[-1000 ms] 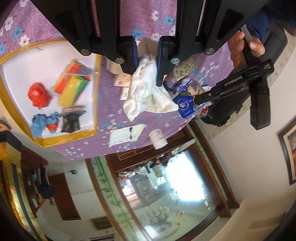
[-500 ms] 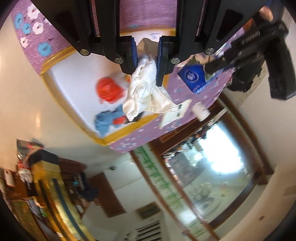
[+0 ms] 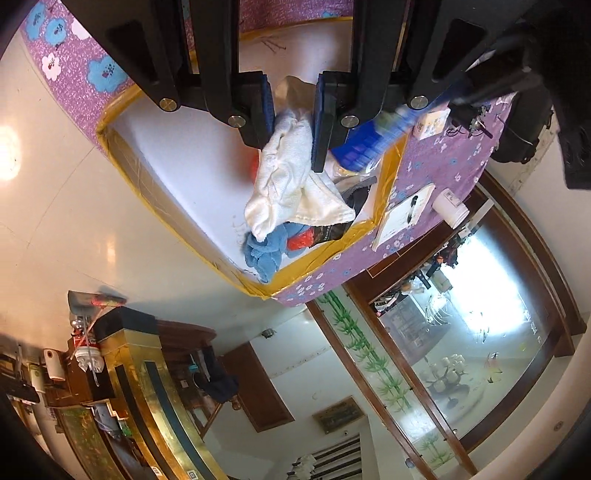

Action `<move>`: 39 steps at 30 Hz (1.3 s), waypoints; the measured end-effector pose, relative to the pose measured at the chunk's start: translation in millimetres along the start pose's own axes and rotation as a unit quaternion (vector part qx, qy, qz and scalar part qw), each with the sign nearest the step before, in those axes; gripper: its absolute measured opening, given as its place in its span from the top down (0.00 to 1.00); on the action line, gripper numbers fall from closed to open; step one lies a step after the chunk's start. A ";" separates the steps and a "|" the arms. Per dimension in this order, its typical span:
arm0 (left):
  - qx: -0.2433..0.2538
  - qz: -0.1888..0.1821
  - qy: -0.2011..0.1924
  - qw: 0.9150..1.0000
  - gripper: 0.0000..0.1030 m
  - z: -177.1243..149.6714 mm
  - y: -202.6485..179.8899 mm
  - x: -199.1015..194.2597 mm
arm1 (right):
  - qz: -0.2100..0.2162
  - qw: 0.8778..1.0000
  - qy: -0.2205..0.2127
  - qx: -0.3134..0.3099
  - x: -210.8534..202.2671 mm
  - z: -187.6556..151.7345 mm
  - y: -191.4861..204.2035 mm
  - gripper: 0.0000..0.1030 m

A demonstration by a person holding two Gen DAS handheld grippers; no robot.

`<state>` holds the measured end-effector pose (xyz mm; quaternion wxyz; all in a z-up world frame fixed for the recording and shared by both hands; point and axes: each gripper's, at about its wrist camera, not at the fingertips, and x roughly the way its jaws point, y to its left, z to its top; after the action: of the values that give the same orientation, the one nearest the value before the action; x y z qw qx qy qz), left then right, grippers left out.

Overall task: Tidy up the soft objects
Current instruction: 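Carry the blue pack and white cloth to the tray and open both grippers, then grasp the printed tissue pack with the left gripper while the right grasps the white towel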

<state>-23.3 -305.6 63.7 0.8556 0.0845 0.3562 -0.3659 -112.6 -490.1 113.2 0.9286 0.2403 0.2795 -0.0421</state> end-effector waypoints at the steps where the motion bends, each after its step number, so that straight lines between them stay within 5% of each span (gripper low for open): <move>1: 0.001 -0.001 0.005 1.000 0.82 -1.6 -0.7 4.3 | -0.001 1.000 0.000 0.000 0.6 -0.2 -0.3 0.81; 6: 0.000 0.001 0.005 1.000 0.81 -6.6 4.8 11.3 | -0.008 1.000 0.000 -0.006 3.8 1.2 3.1 0.72; 8: 0.003 -0.001 0.002 1.000 0.77 -7.2 4.5 8.9 | -0.012 1.000 -0.011 -0.014 -1.7 0.7 5.3 0.53; 10: 0.003 0.000 -0.004 1.000 0.63 -7.0 4.7 6.0 | -0.012 0.999 -0.026 -0.017 -8.0 0.9 5.7 0.42; 12: 0.003 -0.001 -0.013 1.000 0.50 -6.7 4.6 2.0 | -0.013 0.999 -0.038 -0.015 -12.7 1.1 5.1 0.41; 20: 0.001 0.003 -0.041 0.999 0.49 -1.5 2.4 -19.1 | -0.024 0.997 -0.073 -0.003 -26.5 3.1 0.7 0.41; 39: 0.010 0.015 -0.051 0.999 0.38 -18.7 9.7 -101.4 | -0.032 0.996 -0.065 -0.042 -23.9 -1.0 12.8 0.41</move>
<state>-75.5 -233.7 116.9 0.8772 0.0797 0.3068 -0.3605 -130.4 -479.7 130.8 0.9522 0.1885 0.2280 -0.0757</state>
